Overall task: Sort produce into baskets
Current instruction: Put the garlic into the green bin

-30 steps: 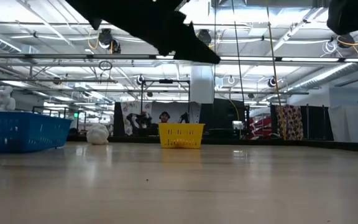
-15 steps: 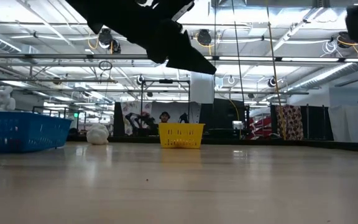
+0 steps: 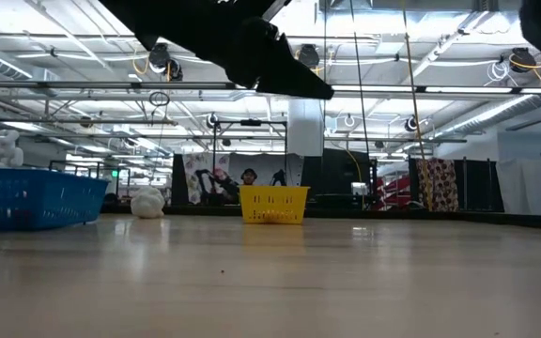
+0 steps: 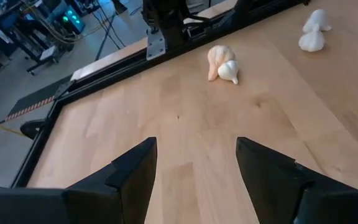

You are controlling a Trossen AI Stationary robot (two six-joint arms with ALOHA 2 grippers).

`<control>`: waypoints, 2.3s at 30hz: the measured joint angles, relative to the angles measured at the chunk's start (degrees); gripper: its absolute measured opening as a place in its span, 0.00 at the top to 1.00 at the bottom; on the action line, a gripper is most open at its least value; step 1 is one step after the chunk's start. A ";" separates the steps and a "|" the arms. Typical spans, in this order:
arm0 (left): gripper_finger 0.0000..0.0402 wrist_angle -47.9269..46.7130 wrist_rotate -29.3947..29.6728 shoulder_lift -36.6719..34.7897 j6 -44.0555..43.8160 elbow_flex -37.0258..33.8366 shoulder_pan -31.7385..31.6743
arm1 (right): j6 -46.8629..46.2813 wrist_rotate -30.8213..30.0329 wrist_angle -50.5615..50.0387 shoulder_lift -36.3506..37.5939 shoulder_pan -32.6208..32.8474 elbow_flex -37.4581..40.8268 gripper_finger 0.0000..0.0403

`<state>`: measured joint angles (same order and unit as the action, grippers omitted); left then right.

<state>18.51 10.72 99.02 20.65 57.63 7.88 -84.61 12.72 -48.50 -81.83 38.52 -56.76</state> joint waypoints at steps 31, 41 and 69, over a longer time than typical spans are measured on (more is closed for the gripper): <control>0.43 -1.32 -0.02 0.00 1.11 0.00 -0.04 | -2.31 3.45 9.02 -6.95 0.51 9.74 0.22; 0.43 -1.54 -0.02 0.00 0.80 0.00 -0.43 | -4.69 2.05 14.38 -6.95 0.60 12.24 0.40; 0.43 -1.89 -0.03 0.00 0.65 0.00 -0.42 | -3.18 -0.85 23.01 -8.00 1.30 12.43 0.68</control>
<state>16.62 10.69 99.02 21.30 57.63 7.46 -87.79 11.87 -25.49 -89.82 39.82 -44.33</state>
